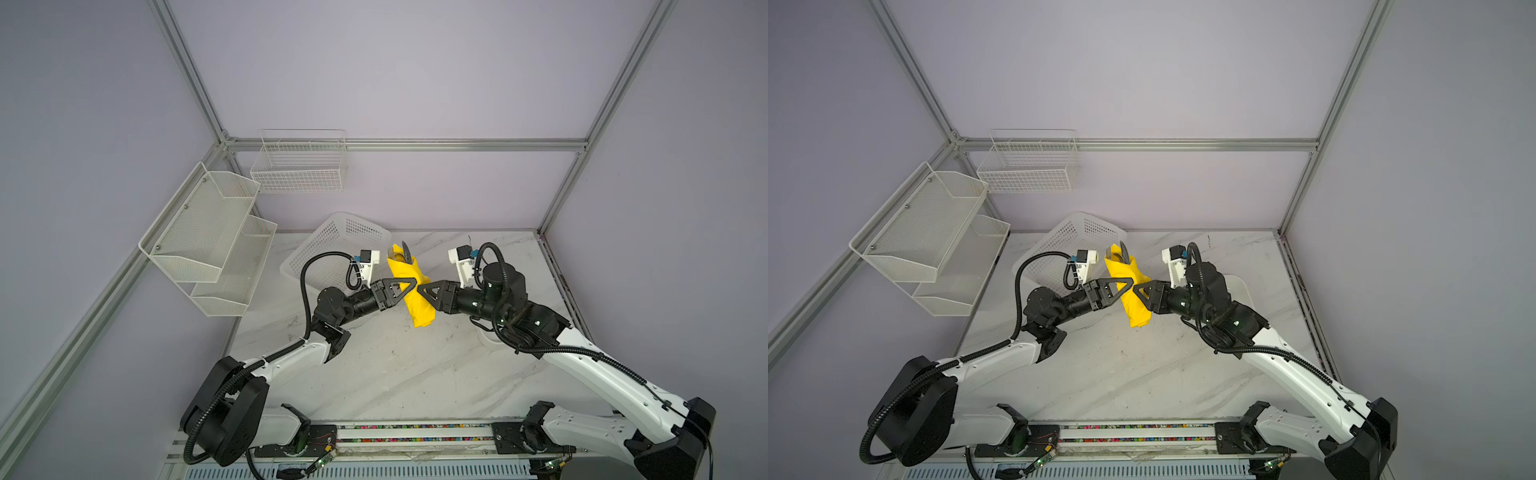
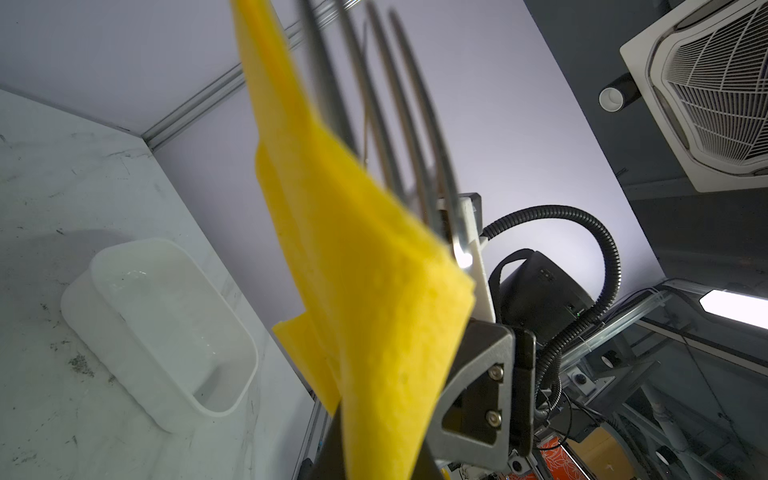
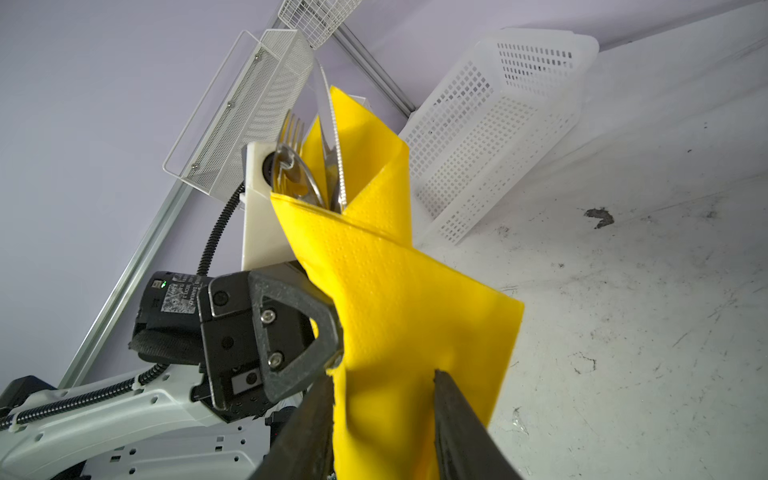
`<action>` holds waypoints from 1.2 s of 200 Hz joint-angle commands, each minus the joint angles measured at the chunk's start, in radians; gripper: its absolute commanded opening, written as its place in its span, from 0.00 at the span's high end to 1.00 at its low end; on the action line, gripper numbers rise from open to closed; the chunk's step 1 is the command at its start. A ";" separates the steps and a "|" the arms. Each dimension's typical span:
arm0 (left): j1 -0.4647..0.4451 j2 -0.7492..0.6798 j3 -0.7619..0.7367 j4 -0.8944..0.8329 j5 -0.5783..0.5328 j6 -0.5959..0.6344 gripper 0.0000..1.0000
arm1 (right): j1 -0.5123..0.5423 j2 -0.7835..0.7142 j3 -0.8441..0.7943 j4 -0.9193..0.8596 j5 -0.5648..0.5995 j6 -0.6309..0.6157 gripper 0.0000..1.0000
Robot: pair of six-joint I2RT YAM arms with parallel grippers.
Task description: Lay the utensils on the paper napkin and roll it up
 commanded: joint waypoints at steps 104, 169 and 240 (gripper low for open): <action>0.004 -0.034 0.075 0.078 0.021 -0.017 0.89 | -0.023 0.013 -0.029 0.040 -0.205 -0.073 0.59; 0.004 -0.032 0.095 0.087 0.050 -0.025 0.89 | -0.082 0.058 -0.036 0.111 -0.417 -0.085 0.62; 0.004 -0.027 0.109 0.090 0.068 -0.026 0.89 | -0.086 0.103 -0.044 0.180 -0.521 -0.070 0.66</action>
